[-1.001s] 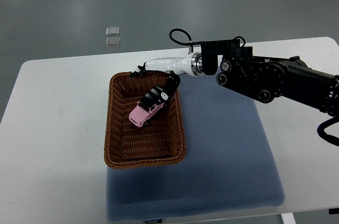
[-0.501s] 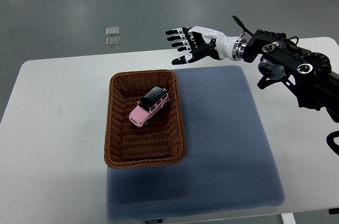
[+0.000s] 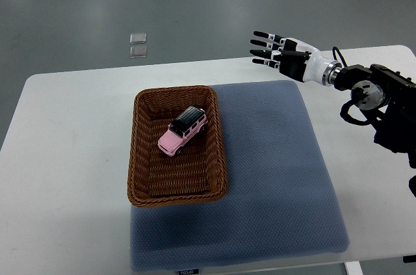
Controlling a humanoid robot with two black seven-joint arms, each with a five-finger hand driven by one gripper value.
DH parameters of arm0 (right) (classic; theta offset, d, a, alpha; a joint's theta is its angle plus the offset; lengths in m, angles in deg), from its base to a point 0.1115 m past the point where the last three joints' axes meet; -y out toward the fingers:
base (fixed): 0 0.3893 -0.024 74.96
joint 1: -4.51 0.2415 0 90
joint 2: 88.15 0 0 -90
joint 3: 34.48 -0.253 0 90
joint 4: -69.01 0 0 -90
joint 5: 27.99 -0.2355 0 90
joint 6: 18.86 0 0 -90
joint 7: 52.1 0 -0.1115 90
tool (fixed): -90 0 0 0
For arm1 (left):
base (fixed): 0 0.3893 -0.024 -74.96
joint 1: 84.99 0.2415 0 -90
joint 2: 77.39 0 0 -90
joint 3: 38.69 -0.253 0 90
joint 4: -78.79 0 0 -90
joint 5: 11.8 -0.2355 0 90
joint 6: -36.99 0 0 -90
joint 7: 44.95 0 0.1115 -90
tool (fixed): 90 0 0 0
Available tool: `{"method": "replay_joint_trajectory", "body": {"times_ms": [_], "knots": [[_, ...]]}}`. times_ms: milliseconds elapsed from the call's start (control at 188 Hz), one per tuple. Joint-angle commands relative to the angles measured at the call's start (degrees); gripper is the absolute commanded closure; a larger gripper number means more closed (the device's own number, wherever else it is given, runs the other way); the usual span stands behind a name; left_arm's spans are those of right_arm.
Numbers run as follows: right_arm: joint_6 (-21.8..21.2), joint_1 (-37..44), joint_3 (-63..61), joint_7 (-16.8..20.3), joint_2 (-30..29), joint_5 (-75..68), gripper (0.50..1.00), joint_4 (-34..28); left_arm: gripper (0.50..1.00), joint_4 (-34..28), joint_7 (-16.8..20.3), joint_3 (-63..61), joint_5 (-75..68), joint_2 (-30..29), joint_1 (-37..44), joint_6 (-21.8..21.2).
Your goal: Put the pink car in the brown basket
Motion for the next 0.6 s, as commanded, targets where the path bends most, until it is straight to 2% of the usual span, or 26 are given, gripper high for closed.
{"method": "replay_joint_trajectory", "body": {"times_ms": [0,144,272,447,596], "knots": [[-0.6,-0.1,0.0,0.6,0.0,-4.4,0.599,1.5,0.5,0.1,0.0,0.0,0.0,0.0,0.0,0.0],[-0.5,-1.5,0.1,2.9,-0.1,-13.2,0.597,1.7,0.5,0.0,0.0,0.0,0.0,0.0,0.0,0.1],[-0.2,-2.8,0.2,2.7,-0.2,-13.5,0.595,1.7,0.5,0.0,0.0,0.0,0.0,0.0,0.0,0.0],[3.0,-3.0,0.4,2.2,0.2,-13.4,0.589,1.8,0.5,0.0,0.0,0.0,0.0,0.0,0.0,0.0],[3.0,-3.0,0.4,2.0,1.1,-13.4,0.587,1.7,0.5,0.0,0.0,0.0,0.0,0.0,0.0,0.0]]}}
